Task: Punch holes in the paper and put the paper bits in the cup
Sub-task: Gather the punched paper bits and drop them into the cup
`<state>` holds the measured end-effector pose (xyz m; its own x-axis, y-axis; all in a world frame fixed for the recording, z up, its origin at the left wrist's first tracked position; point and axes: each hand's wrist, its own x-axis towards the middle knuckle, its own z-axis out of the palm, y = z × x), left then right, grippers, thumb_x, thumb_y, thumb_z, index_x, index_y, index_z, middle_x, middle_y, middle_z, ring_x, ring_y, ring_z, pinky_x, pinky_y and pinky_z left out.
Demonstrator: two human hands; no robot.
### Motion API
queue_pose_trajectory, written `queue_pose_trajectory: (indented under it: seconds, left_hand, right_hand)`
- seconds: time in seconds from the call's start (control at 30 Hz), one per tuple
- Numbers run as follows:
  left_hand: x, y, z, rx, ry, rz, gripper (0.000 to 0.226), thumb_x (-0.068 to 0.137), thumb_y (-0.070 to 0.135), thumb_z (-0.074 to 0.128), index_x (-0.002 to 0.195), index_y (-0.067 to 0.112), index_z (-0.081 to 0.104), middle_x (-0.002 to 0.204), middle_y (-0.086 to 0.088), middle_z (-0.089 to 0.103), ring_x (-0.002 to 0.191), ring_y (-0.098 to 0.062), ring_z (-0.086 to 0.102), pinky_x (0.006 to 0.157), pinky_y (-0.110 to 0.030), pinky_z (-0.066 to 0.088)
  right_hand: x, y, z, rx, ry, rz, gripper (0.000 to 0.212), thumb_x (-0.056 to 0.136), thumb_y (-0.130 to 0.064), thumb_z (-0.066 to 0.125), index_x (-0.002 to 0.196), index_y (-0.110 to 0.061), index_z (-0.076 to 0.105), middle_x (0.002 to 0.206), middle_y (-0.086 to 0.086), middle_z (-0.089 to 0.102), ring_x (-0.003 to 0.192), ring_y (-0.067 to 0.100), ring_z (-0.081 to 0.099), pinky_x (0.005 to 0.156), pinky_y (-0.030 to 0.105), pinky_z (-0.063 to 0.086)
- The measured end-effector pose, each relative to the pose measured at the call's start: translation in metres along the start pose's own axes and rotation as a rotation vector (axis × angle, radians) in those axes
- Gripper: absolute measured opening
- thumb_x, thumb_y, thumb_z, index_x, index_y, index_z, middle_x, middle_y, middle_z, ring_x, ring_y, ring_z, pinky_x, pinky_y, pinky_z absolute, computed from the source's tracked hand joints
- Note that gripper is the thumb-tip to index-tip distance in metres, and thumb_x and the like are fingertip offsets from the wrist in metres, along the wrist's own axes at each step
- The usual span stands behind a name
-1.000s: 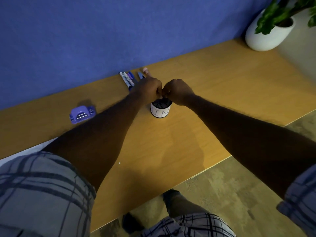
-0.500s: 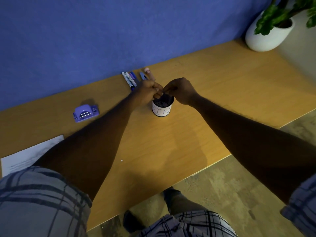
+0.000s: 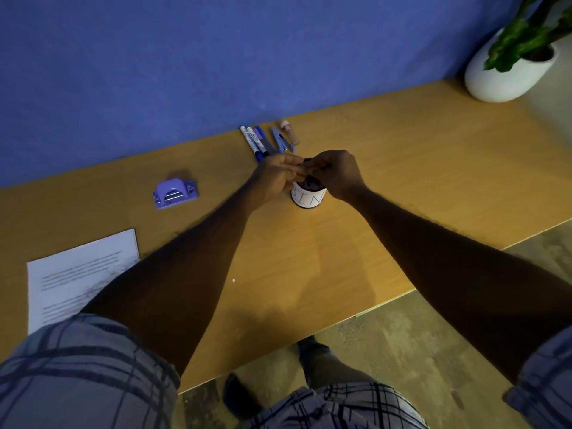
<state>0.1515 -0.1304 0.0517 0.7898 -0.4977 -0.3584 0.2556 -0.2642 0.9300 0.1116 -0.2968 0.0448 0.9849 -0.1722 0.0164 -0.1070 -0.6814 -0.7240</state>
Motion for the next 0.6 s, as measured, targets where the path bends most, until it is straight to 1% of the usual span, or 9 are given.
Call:
queue_pose_trajectory:
  seconds: [0.13, 0.23, 0.33, 0.37, 0.4, 0.47, 0.5, 0.57, 0.6]
  left_hand:
    - [0.008, -0.002, -0.002, 0.096, 0.028, 0.025, 0.038, 0.095, -0.004, 0.048, 0.132, 0.001, 0.053, 0.122, -0.015, 0.067, 0.11, -0.019, 0.064, 0.078, -0.02, 0.051]
    - [0.014, -0.003, -0.004, 0.242, 0.064, 0.07, 0.039, 0.093, -0.006, 0.048, 0.13, 0.0, 0.056, 0.124, -0.015, 0.066, 0.113, -0.017, 0.062, 0.08, -0.015, 0.05]
    - [0.016, -0.003, -0.008, 0.375, 0.08, 0.115, 0.038, 0.093, -0.002, 0.048, 0.129, 0.004, 0.058, 0.122, -0.009, 0.068, 0.113, -0.015, 0.062, 0.087, -0.017, 0.047]
    - [0.014, -0.003, -0.01, 0.403, 0.1, 0.137, 0.034, 0.093, 0.002, 0.051, 0.126, 0.005, 0.061, 0.118, -0.006, 0.069, 0.11, -0.013, 0.063, 0.085, -0.016, 0.047]
    - [0.012, -0.004, -0.011, 0.428, 0.134, 0.168, 0.028, 0.093, 0.006, 0.056, 0.12, 0.007, 0.064, 0.11, -0.002, 0.07, 0.102, -0.009, 0.065, 0.08, -0.011, 0.047]
    - [0.005, -0.007, -0.014, 0.467, 0.218, 0.247, 0.014, 0.088, 0.014, 0.068, 0.101, 0.011, 0.069, 0.089, 0.007, 0.068, 0.08, 0.002, 0.062, 0.064, -0.004, 0.045]
    - [0.0, -0.01, -0.016, 0.487, 0.254, 0.29, 0.011, 0.085, 0.015, 0.073, 0.094, 0.011, 0.07, 0.082, 0.008, 0.066, 0.072, 0.004, 0.06, 0.06, -0.003, 0.044]
    - [-0.011, -0.019, -0.023, 0.543, 0.297, 0.352, 0.012, 0.081, 0.017, 0.077, 0.087, 0.008, 0.071, 0.076, 0.005, 0.067, 0.066, 0.003, 0.06, 0.059, -0.005, 0.044]
    - [-0.017, -0.026, -0.027, 0.575, 0.302, 0.365, 0.013, 0.082, 0.017, 0.077, 0.088, 0.006, 0.073, 0.076, 0.002, 0.069, 0.068, -0.001, 0.063, 0.062, -0.008, 0.046]
  right_hand:
    - [0.01, 0.006, -0.002, -0.117, 0.0, 0.033, 0.016, 0.085, -0.009, 0.066, 0.097, -0.011, 0.075, 0.101, 0.009, 0.074, 0.094, 0.021, 0.067, 0.078, 0.037, 0.058]
    - [0.016, 0.006, -0.002, -0.204, -0.053, 0.02, 0.016, 0.089, -0.011, 0.062, 0.101, -0.011, 0.072, 0.106, 0.01, 0.071, 0.099, 0.024, 0.066, 0.075, 0.036, 0.058]
    - [0.019, 0.003, -0.003, -0.268, -0.058, -0.012, 0.017, 0.088, -0.01, 0.061, 0.102, -0.012, 0.071, 0.107, 0.009, 0.07, 0.097, 0.023, 0.065, 0.072, 0.034, 0.057]
    - [0.019, 0.002, -0.004, -0.284, -0.043, -0.045, 0.018, 0.087, -0.009, 0.062, 0.101, -0.012, 0.071, 0.106, 0.009, 0.07, 0.096, 0.023, 0.065, 0.069, 0.032, 0.054]
    - [0.018, 0.001, -0.003, -0.3, -0.03, -0.083, 0.018, 0.085, -0.009, 0.063, 0.101, -0.011, 0.071, 0.105, 0.01, 0.068, 0.095, 0.023, 0.064, 0.067, 0.028, 0.05]
    - [0.013, -0.002, 0.0, -0.319, -0.021, -0.163, 0.018, 0.084, -0.012, 0.068, 0.101, -0.01, 0.071, 0.104, 0.009, 0.066, 0.093, 0.021, 0.061, 0.066, 0.025, 0.045]
    - [0.009, -0.006, 0.003, -0.311, -0.02, -0.207, 0.017, 0.084, -0.013, 0.069, 0.1, -0.011, 0.071, 0.102, 0.009, 0.065, 0.091, 0.02, 0.06, 0.067, 0.025, 0.045]
    - [-0.002, -0.013, 0.01, -0.264, -0.032, -0.304, 0.013, 0.085, -0.012, 0.067, 0.097, -0.01, 0.072, 0.097, 0.007, 0.067, 0.085, 0.015, 0.059, 0.067, 0.024, 0.043]
    - [-0.008, -0.016, 0.014, -0.24, -0.061, -0.345, 0.013, 0.085, -0.012, 0.067, 0.097, -0.01, 0.072, 0.095, 0.006, 0.068, 0.083, 0.011, 0.058, 0.067, 0.023, 0.042]
